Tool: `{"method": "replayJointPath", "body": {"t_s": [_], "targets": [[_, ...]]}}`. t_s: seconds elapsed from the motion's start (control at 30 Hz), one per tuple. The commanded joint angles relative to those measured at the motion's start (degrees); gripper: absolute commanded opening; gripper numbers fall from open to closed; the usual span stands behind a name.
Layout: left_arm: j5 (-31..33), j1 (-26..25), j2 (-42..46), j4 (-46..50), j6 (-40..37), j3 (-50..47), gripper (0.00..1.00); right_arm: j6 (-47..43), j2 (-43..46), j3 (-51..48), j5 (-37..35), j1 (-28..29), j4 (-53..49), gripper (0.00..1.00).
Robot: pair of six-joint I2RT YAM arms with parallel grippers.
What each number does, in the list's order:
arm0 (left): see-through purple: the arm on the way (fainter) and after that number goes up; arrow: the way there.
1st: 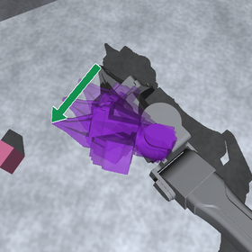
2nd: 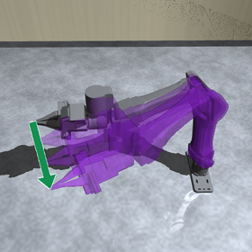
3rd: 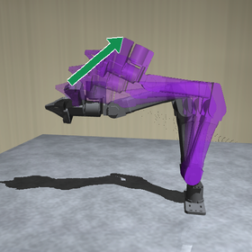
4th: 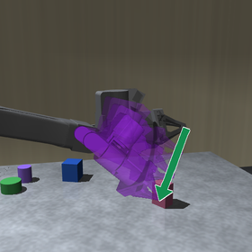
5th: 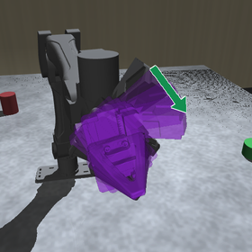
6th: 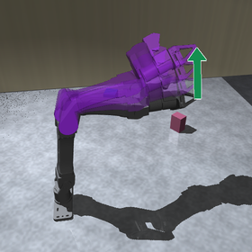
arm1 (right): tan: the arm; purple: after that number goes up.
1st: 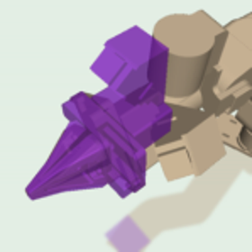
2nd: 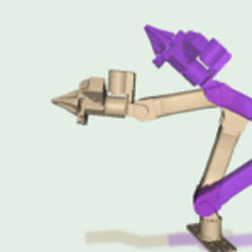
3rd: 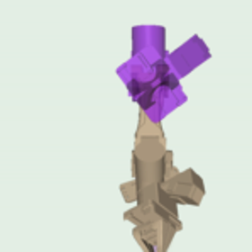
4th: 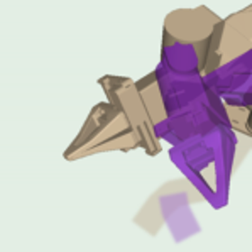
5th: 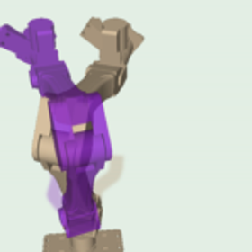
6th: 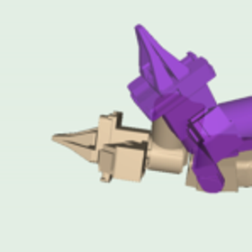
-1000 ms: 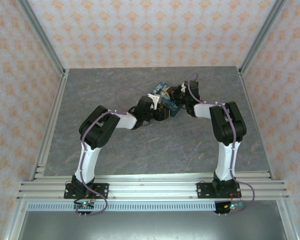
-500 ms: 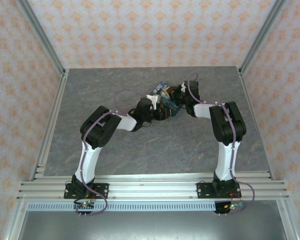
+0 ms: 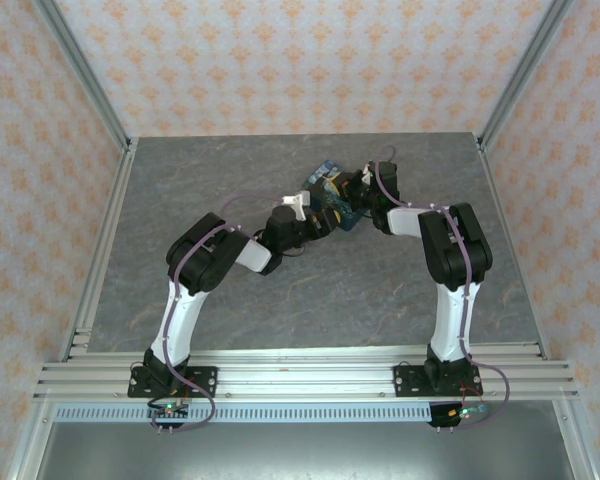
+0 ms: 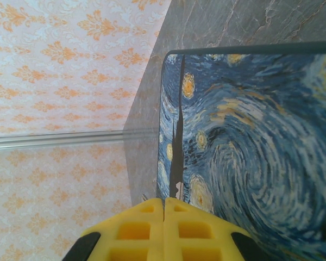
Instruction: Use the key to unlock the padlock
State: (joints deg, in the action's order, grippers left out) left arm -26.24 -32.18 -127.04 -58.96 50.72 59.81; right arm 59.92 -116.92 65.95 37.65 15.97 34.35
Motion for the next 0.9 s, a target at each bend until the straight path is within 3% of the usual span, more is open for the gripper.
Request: {"method": "replayJointPath", "body": {"t_s": [0.0,0.47,0.87], "targets": [[3.5,-0.3,-1.3,-6.5,4.8,-0.5,0.62,-0.4,-3.1,-2.3,0.1,0.1,-4.2,0.00],[7.6,-1.7,-4.9,-6.9,11.4,0.8,0.60,0.0,-3.1,-2.6,0.1,0.1,-3.7,0.00],[9.0,-1.7,-4.1,0.2,10.6,0.0,0.43,-0.2,-2.7,-2.6,0.2,0.1,-3.9,0.00]]}}
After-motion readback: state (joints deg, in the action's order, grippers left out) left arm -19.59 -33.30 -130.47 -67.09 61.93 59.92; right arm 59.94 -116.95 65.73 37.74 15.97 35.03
